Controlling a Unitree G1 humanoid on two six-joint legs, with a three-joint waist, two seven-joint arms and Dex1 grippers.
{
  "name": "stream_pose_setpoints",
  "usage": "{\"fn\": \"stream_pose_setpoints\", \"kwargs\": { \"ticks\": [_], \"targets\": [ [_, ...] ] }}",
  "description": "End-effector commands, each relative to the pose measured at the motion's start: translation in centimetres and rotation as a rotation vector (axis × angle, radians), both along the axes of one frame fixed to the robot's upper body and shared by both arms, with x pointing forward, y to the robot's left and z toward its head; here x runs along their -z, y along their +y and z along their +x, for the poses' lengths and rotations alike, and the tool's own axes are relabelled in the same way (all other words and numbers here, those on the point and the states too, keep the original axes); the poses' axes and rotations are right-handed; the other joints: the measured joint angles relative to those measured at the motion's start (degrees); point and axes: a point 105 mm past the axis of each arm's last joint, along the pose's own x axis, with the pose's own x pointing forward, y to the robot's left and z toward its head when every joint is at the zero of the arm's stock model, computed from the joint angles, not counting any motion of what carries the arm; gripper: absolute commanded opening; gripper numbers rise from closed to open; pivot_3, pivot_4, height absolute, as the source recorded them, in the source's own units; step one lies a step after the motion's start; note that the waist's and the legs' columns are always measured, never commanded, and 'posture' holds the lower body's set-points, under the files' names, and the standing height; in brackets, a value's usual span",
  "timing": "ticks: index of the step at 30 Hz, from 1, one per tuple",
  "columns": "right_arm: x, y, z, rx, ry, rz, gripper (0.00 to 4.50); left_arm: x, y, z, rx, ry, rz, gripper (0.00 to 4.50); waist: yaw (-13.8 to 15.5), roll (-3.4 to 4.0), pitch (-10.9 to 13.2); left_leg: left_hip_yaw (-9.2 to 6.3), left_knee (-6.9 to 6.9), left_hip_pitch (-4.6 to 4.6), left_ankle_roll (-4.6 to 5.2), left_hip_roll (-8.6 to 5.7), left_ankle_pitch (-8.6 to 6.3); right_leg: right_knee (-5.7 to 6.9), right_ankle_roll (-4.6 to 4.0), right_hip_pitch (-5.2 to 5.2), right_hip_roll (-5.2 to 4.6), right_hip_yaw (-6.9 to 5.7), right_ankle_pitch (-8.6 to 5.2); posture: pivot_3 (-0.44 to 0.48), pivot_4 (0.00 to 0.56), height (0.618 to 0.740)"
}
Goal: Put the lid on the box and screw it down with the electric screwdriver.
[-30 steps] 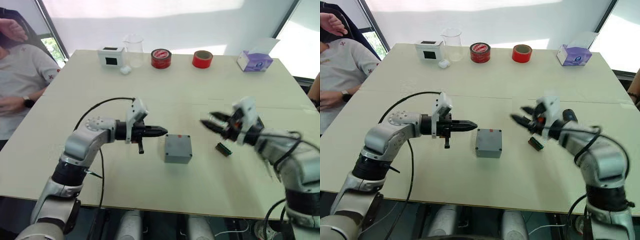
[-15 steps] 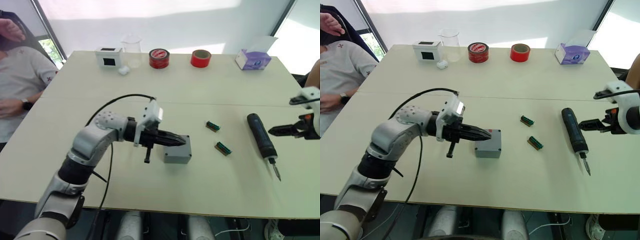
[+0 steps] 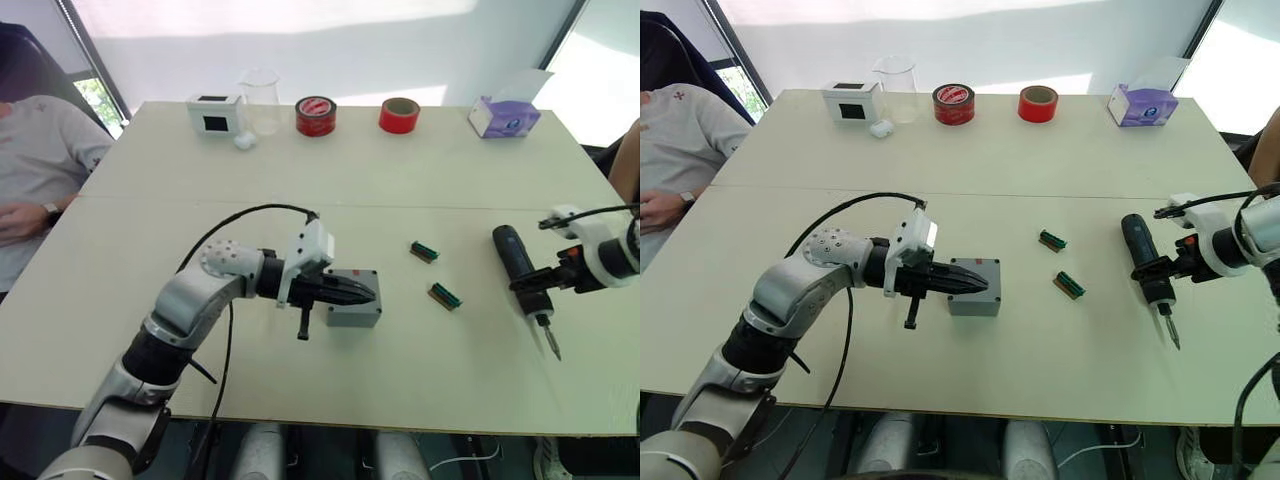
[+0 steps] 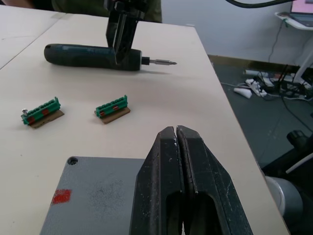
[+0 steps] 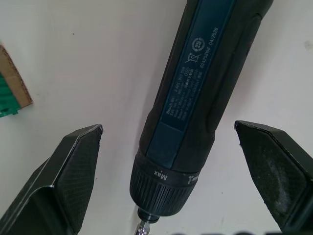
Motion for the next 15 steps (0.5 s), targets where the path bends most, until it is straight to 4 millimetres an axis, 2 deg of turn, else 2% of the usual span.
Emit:
{"fn": "stream_pose_setpoints", "kwargs": {
  "ticks": [1, 4, 9, 13, 15],
  "targets": [
    [-0.1, -0.6, 0.2, -0.007, 0.008, -0.031, 4.49, -1.0, -0.4, -0.4, -0.007, -0.036, -0.039, 0.00, -0.11, 0.00, 0.00, 0.00, 0.00, 0.00, 0.00, 0.00, 0.00, 0.00, 0.00, 0.00, 0.00, 0.00, 0.00, 0.000, 0.150, 0.715],
    [0.6, -0.6, 0.2, -0.024, 0.035, -0.042, 4.49, -0.9, -0.5, -0.4, -0.024, -0.031, -0.044, 0.00, -0.19, 0.00, 0.00, 0.01, 0.00, 0.01, -0.02, 0.01, 0.01, 0.02, 0.01, 0.01, 0.01, 0.00, 0.00, 0.000, 0.150, 0.715],
    [1.5, -0.4, -0.3, -0.080, 0.081, -0.050, 3.24, -0.6, 0.0, -1.0, -0.047, -0.006, -0.046, 0.00, -0.30, 0.00, 0.00, 0.01, 0.00, 0.03, -0.04, 0.02, 0.02, 0.06, 0.01, 0.00, 0.02, 0.00, 0.00, 0.000, 0.150, 0.715],
    [2.0, 0.1, 0.3, -0.080, 0.082, -0.042, 1.86, -0.2, 0.9, -0.6, -0.105, 0.006, -0.036, 0.00, -0.31, -0.02, -0.01, 0.00, 0.01, 0.05, -0.08, 0.04, 0.04, 0.07, 0.01, 0.02, 0.05, 0.00, 0.00, 0.000, 0.150, 0.715],
    [2.1, 0.2, 0.4, -0.080, 0.082, -0.035, 1.76, -0.1, 1.3, -0.3, -0.132, 0.007, -0.031, 0.00, -0.28, -0.04, -0.02, -0.01, 0.03, 0.09, -0.09, 0.05, 0.05, 0.07, 0.01, 0.08, 0.06, -0.01, 0.00, 0.000, 0.150, 0.715]
  ]
}}
